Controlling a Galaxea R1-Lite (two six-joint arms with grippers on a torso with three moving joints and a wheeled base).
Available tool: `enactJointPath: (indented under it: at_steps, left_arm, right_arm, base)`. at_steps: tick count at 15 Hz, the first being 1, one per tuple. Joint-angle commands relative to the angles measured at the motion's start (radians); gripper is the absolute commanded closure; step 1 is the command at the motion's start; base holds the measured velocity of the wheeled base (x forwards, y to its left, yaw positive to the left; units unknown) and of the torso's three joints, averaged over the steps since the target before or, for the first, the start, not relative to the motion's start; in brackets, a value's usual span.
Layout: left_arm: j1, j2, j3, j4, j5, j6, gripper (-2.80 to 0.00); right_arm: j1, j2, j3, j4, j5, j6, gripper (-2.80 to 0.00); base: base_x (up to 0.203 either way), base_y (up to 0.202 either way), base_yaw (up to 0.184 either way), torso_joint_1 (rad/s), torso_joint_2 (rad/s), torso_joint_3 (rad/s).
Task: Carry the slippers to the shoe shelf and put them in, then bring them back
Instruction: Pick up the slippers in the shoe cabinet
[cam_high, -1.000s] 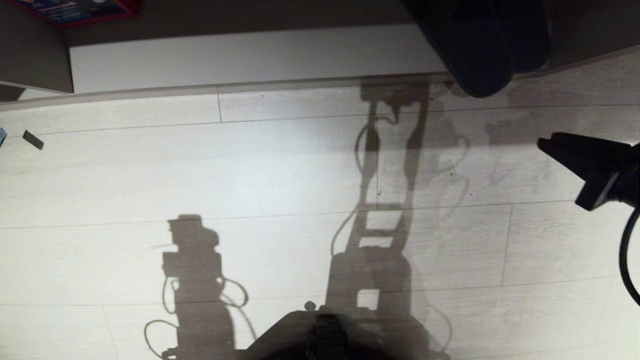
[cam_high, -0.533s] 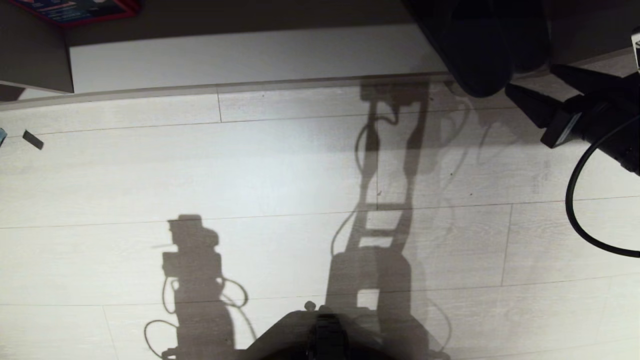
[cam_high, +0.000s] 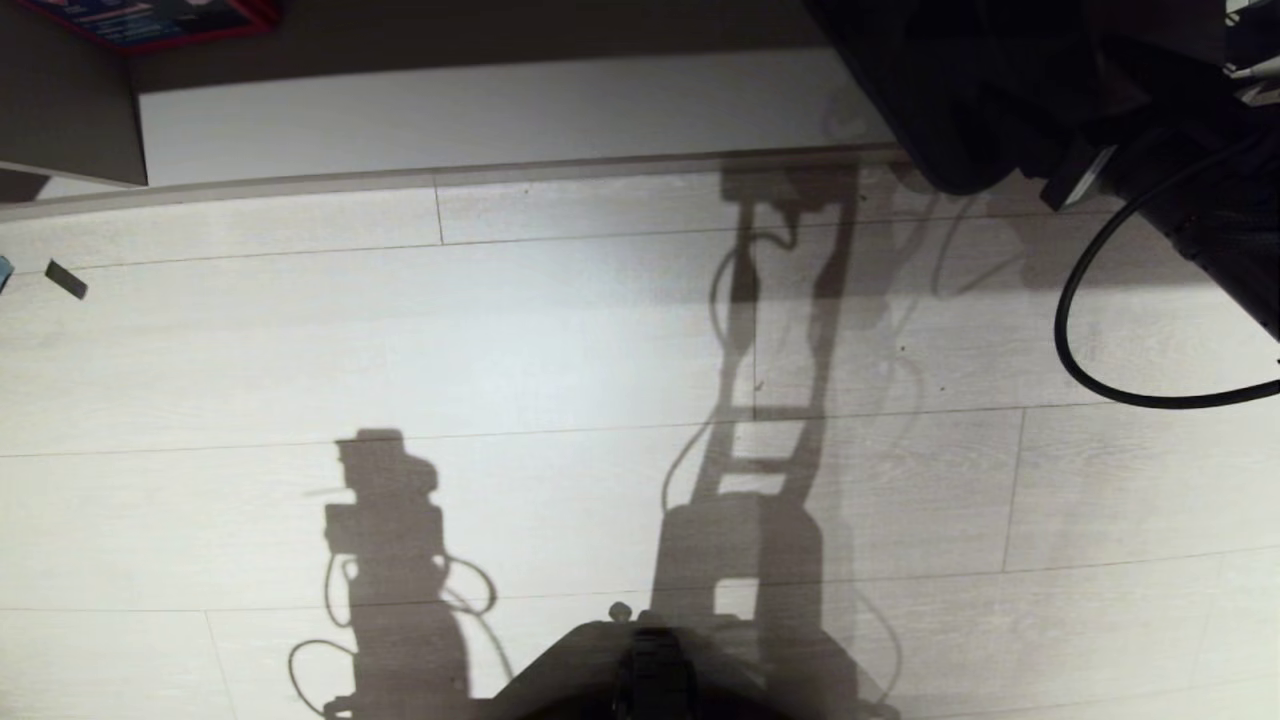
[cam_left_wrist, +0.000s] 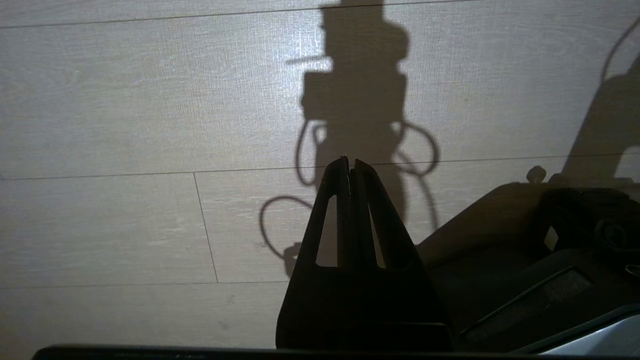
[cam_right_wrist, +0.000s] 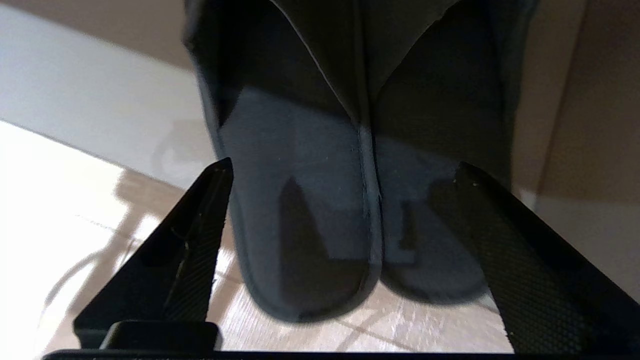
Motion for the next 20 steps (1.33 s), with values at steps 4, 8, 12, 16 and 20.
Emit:
enactJointPath:
  at_steps: [4,8,12,16,20]
  left_arm:
    - [0.000,0.000,0.000,0.000,0.000,0.001,0.00]
    - [0.002,0.000,0.000,0.000,0.000,0.001,0.00]
    - [0.000,0.000,0.000,0.000,0.000,0.006,0.00]
    - [0.000,0.000,0.000,0.000,0.000,0.006,0.00]
    - [0.000,0.000,0.000,0.000,0.000,0.005,0.00]
  right_arm:
    - [0.001,0.135,-0.135,-0.071,0.012,-0.001,-2.80]
    - [0.011,0.196,-0.206,-0.114,0.029,0.003,-2.80]
    - [0.023,0.266,-0.303,-0.131,0.028,0.037,-2.80]
    - [0.025,0.349,-0.431,-0.148,0.027,0.041,-2.80]
    - [0.028,0.417,-0.543,-0.163,0.026,0.077,-2.80]
  base:
    - [0.000,0.000,0.000,0.000,0.00,0.000]
    - [0.000,0.000,0.000,0.000,0.00,0.000]
    - [0.000,0.000,0.000,0.000,0.00,0.000]
    - [0.000,0.000,0.000,0.000,0.00,0.000]
    - [0.000,0.000,0.000,0.000,0.00,0.000]
